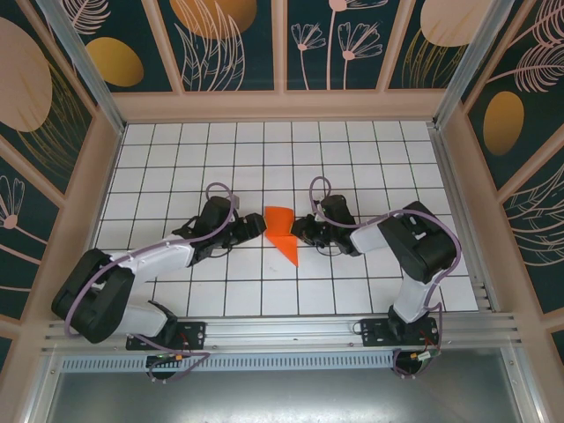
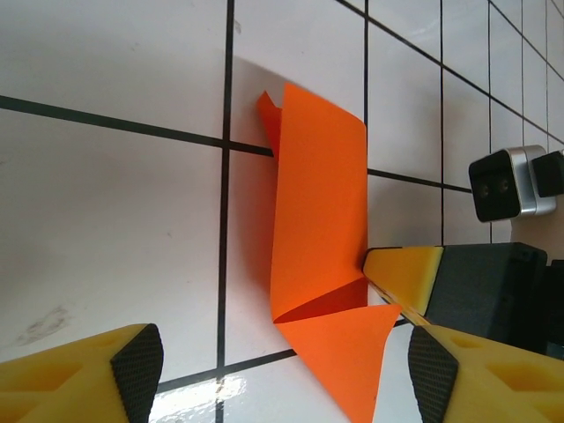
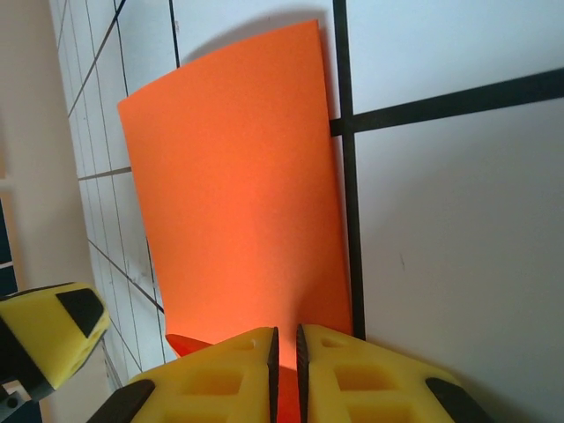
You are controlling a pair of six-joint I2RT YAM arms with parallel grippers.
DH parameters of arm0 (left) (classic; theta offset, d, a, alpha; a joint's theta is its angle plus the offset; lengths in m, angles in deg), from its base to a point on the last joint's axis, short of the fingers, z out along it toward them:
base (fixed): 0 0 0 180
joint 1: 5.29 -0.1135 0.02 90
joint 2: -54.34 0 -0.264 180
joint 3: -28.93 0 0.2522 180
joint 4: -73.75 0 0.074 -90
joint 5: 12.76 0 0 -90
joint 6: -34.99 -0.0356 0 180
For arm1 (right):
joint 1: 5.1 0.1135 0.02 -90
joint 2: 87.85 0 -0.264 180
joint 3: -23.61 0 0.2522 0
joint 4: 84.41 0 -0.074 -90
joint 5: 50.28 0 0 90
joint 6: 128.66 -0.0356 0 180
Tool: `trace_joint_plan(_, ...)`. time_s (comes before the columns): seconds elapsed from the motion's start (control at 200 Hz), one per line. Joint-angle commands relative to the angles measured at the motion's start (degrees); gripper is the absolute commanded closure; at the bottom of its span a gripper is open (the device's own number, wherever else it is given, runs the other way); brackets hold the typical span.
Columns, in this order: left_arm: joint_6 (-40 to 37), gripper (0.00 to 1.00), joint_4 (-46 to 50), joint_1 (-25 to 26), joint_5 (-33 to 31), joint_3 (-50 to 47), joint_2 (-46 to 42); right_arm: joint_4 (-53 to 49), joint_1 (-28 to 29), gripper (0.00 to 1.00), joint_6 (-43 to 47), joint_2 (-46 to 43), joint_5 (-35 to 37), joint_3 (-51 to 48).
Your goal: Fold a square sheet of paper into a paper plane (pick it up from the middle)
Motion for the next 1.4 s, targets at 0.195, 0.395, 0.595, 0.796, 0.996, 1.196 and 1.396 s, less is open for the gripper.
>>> trace_joint_plan(0.195, 1.42, 0.3, -6.1, -0.48, 6.84, 4.28, 7.51, 1.71, -0.3, 0.82, -1.08, 3.49, -0.1, -2.21)
trace_joint_plan(0.395, 1.79, 0.35, -7.31, -1.21, 9.45, 7.31, 12.63, 1.75, -0.34, 0.82, -0.97, 4.03, -0.19, -2.22)
trace_joint_plan(0.595, 2.12, 0.38, -7.36, -2.06, 10.34, 9.04, 16.39, 1.67, -0.27, 0.82, -0.88, 4.34, -0.19, -2.31)
trace_joint_plan(0.796, 2.16, 0.42, -7.8, -2.1, 11.44, 10.31, 19.6, 1.71, -0.32, 0.82, -0.89, 4.51, -0.27, -2.22)
trace_joint_plan(0.996, 2.51, 0.46, -8.72, -2.08, 13.69, 11.93, 21.93, 1.76, -0.28, 0.82, -0.8, 4.73, -0.27, -2.22)
trace_joint_plan(1.196, 3.05, 0.56, -9.87, -2.08, 15.1, 12.76, 23.7, 1.99, -0.3, 0.82, -0.79, 5.05, -0.71, -2.05)
trace_joint_plan(1.396, 3.56, 0.75, -10.56, -2.32, 15.93, 13.28, 24.42, 1.18, -0.5, 0.82, -0.42, 4.9, -0.97, -1.53)
